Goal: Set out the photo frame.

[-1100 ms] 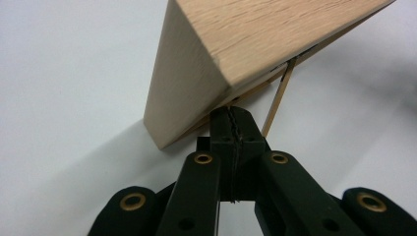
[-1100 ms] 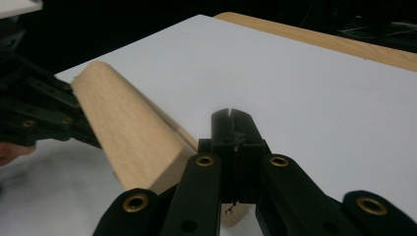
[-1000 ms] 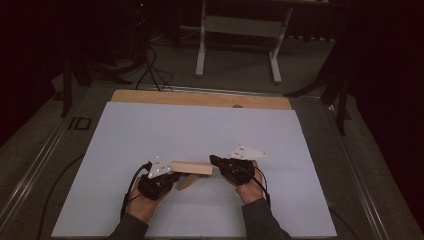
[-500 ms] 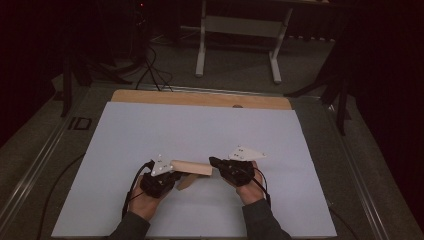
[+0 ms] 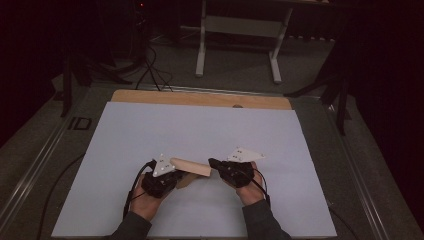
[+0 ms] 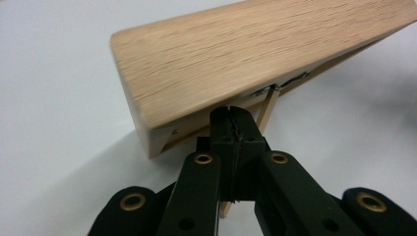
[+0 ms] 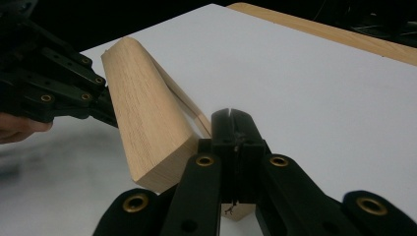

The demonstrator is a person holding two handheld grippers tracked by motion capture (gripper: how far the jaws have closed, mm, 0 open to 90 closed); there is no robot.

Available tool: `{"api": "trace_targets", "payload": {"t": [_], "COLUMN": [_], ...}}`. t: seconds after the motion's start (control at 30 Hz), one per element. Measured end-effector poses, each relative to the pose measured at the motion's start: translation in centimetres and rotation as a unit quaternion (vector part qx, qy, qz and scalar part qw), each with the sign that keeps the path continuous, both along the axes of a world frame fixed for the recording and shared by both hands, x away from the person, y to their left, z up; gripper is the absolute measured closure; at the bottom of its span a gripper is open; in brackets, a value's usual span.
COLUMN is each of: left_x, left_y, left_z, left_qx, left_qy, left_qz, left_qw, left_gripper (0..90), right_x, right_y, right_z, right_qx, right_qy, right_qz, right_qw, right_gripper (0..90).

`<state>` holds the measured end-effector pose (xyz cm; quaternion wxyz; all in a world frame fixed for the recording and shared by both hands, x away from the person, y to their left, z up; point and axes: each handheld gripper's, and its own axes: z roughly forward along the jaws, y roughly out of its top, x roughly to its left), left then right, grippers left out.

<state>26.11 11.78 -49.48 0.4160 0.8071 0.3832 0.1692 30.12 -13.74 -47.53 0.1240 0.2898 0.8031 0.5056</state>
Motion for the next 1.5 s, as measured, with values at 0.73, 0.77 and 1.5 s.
{"api": "trace_targets", "payload": {"t": [0.73, 0.77, 1.5], "left_x": [-0.6, -0.6, 1.1], "left_y": [-1.4, -1.5, -0.9], "left_z": [0.6, 0.6, -0.1], "left_qx": [-0.002, -0.003, -0.001], "left_qy": [-0.013, -0.013, 0.004], "left_qz": [-0.024, -0.023, 0.000], "left_qw": [0.9996, 0.9997, 1.0000], "left_gripper": [89.5, 89.5, 89.5], "right_x": [-0.3, -0.3, -1.1], "right_y": [0.2, 0.2, 1.6], "right_z": [0.0, 0.0, -0.6], "right_qx": [-0.010, -0.010, -0.031], "right_qy": [-0.008, -0.008, -0.005], "right_qz": [0.004, 0.004, 0.038], "right_qw": [0.9999, 0.9999, 0.9988], "right_gripper": [89.6, 89.6, 89.6]}}
